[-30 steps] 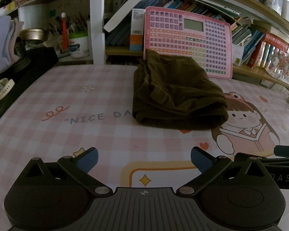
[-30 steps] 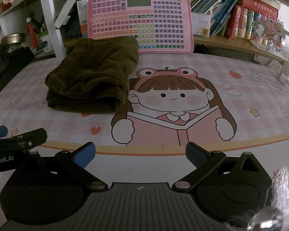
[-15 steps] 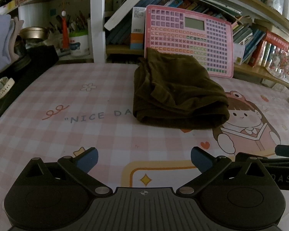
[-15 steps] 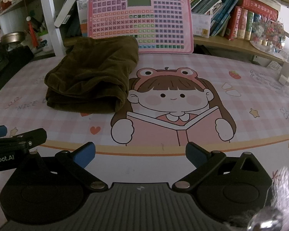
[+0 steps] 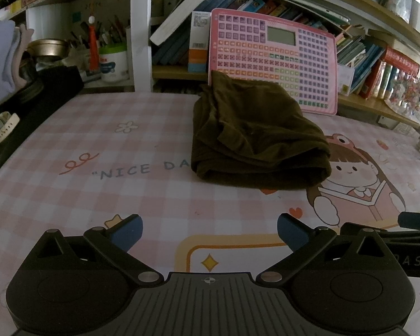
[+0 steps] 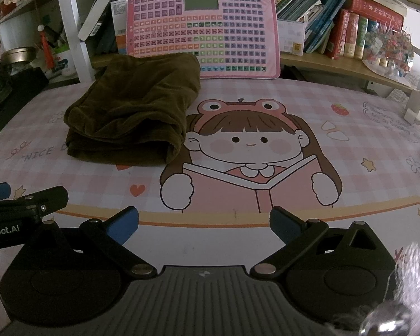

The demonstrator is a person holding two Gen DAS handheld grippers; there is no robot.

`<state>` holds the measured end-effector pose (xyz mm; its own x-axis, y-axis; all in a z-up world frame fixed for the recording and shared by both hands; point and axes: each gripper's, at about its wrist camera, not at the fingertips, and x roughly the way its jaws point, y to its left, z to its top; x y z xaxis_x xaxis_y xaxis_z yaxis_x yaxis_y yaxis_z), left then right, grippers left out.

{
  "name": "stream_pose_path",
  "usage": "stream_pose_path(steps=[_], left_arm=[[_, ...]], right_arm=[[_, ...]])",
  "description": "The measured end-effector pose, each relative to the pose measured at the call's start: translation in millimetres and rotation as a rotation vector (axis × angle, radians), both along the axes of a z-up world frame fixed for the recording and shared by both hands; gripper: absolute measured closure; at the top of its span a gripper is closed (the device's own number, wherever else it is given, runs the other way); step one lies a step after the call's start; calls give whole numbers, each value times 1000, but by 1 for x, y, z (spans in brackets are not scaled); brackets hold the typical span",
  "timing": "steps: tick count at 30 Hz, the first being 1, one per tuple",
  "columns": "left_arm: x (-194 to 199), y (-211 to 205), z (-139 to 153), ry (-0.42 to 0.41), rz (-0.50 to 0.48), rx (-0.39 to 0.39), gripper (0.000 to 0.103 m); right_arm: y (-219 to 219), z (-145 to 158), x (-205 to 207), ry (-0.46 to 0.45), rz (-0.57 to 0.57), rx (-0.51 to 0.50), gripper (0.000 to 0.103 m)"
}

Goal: Fold clothes

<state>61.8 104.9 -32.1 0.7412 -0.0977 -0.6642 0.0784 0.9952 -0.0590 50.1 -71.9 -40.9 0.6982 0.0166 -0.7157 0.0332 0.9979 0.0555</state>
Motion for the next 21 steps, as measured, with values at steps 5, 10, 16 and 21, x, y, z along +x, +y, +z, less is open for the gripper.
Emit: stream_pose_path(steps=[5, 10, 16, 21], left_arm=[[0, 1, 0, 5, -5, -15, 0], [-1, 2, -2, 16, -5, -27, 0], [-1, 2, -2, 17, -3, -27, 0], [0, 2, -2, 21, -1, -26, 0]], right_arm=[[0, 0, 0, -1, 0, 0, 2], [0, 0, -1, 0, -2, -2, 2], [0, 1, -1, 1, -1, 0, 2], [1, 0, -1, 4, -4, -1, 2]])
